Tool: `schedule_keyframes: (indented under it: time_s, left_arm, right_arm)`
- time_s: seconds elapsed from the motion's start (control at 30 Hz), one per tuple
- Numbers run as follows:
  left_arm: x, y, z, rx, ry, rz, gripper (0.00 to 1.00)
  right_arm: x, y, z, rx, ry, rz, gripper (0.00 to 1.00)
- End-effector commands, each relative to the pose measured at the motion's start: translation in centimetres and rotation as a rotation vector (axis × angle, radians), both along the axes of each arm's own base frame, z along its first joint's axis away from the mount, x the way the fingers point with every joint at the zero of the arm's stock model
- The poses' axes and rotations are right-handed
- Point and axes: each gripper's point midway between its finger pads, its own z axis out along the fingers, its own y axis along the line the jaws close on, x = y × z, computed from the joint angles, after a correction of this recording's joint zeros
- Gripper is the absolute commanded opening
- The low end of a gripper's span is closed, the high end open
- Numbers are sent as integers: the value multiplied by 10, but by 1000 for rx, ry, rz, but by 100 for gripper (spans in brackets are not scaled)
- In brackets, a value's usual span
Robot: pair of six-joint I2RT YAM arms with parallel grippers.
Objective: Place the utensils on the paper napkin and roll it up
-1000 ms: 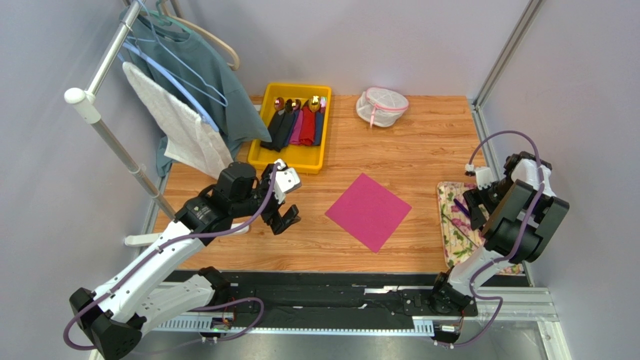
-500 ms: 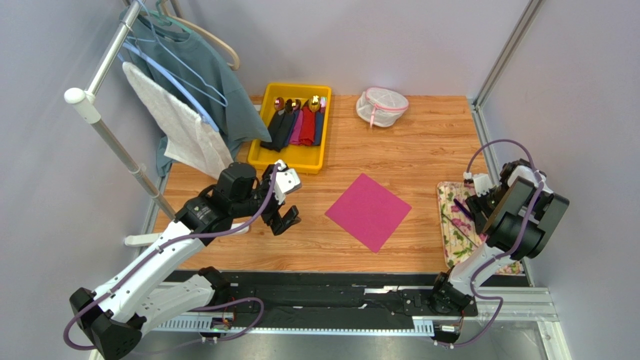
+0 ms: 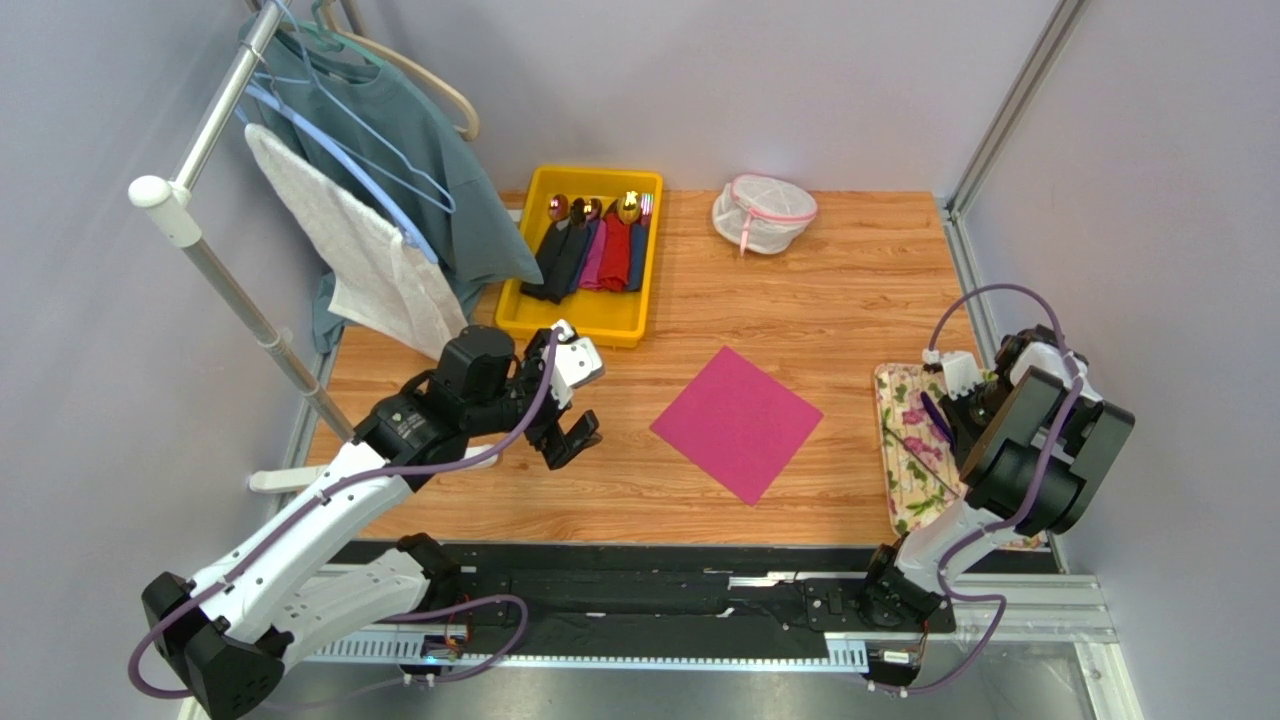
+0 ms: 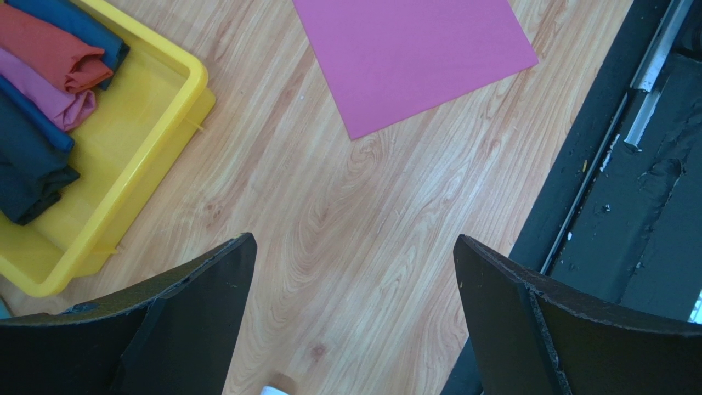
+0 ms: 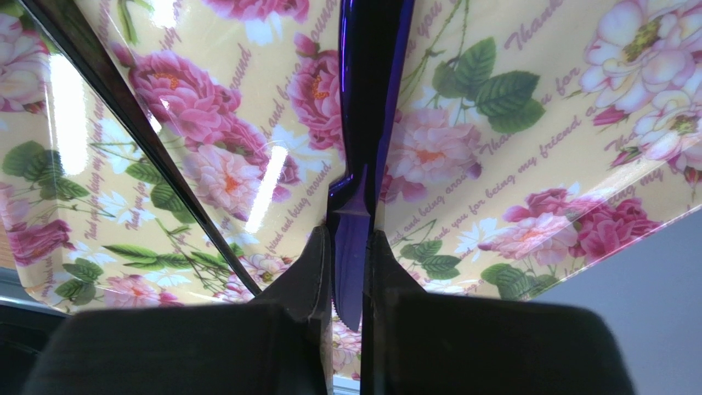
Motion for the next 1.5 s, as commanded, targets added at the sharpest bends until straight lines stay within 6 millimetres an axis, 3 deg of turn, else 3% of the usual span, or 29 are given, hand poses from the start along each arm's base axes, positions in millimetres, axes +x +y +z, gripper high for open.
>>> schedule_keyframes:
  time_s: [0.0,0.33,0.6,0.77,0.9,1.07,1.1,1.3,1.47]
  left_arm:
    - [6,-8,11,-32,-42,-18,99]
    - [18,-9,20,-38,-106,4,99]
    - [13,-20,41,-87,-349,-171,99]
    - [10,-33,70,-97,-504,-313,99]
    - [4,-47,83,-90,-591,-463,99]
    - [9,-58,94,-37,-755,-535,92]
    - [7,-61,95,-24,-788,-542,90]
    - [-2,-68,86,87,-970,-638,86]
    - [-22,-82,60,152,-1026,-758,82]
  right_arm:
    - [3,-1,-4,4,-32,22,0]
    - [17,19,52,90,-137,33,0]
    - [25,46,101,188,-220,56,0]
    - [23,100,137,308,-271,124,0]
    - [20,166,158,376,-268,258,0]
    - [18,241,178,474,-246,360,0]
    - [13,265,183,497,-230,432,0]
    - [-19,340,180,607,-78,578,0]
    - [-30,368,177,692,16,613,0]
